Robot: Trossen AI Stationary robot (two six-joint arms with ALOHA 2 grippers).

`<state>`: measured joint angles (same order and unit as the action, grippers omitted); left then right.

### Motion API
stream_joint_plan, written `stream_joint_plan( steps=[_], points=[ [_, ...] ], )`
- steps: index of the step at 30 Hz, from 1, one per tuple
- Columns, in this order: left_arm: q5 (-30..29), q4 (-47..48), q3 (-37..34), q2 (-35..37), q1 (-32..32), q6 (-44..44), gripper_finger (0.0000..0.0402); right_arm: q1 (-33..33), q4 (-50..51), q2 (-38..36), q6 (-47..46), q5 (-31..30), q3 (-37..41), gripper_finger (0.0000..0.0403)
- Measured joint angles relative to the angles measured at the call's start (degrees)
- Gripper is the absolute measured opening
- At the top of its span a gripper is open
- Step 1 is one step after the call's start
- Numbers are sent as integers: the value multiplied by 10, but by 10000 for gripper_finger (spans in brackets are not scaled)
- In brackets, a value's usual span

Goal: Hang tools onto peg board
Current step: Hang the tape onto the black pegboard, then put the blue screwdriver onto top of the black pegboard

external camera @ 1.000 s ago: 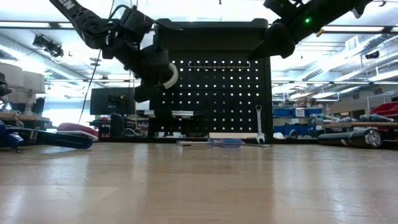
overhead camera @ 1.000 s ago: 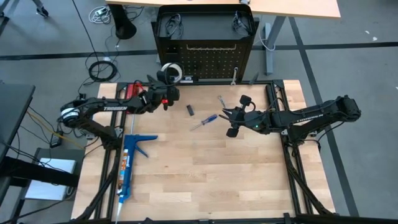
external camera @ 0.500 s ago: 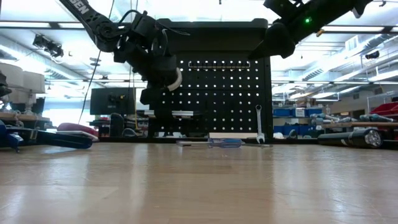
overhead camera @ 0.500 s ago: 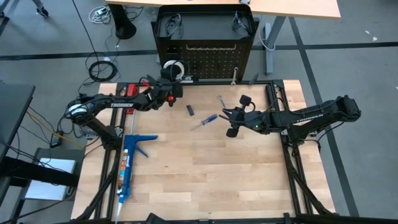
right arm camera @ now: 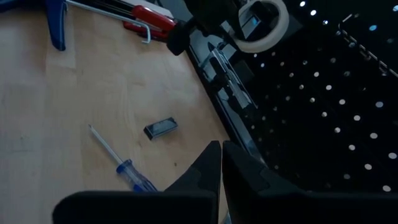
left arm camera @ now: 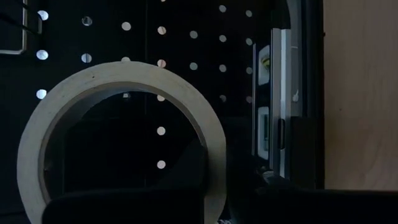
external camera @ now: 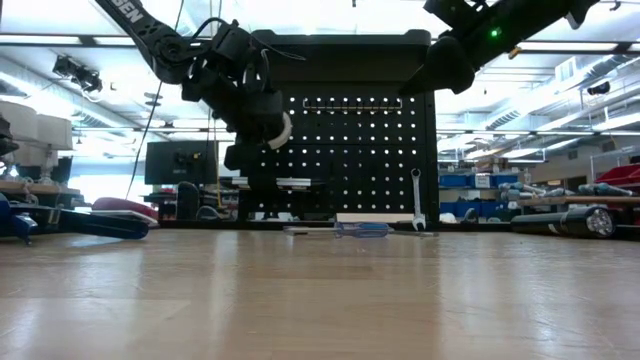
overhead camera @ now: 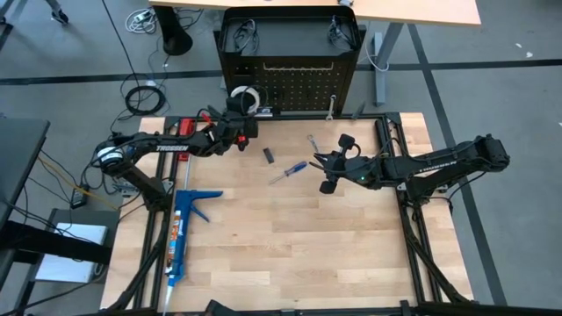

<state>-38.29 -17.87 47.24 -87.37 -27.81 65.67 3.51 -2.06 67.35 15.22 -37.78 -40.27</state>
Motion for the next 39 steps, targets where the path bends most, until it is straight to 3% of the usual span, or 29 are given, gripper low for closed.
stream_joint_plan(
  steps=[13,28,39],
  points=[
    [0,40,0,0,-11,-15,36,0,0,0,2,0,0,23],
    [-5,42,0,0,-8,-15,114,0,0,0,4,0,0,22],
    [-11,31,0,0,3,-15,124,0,0,0,4,0,0,23]
  ],
)
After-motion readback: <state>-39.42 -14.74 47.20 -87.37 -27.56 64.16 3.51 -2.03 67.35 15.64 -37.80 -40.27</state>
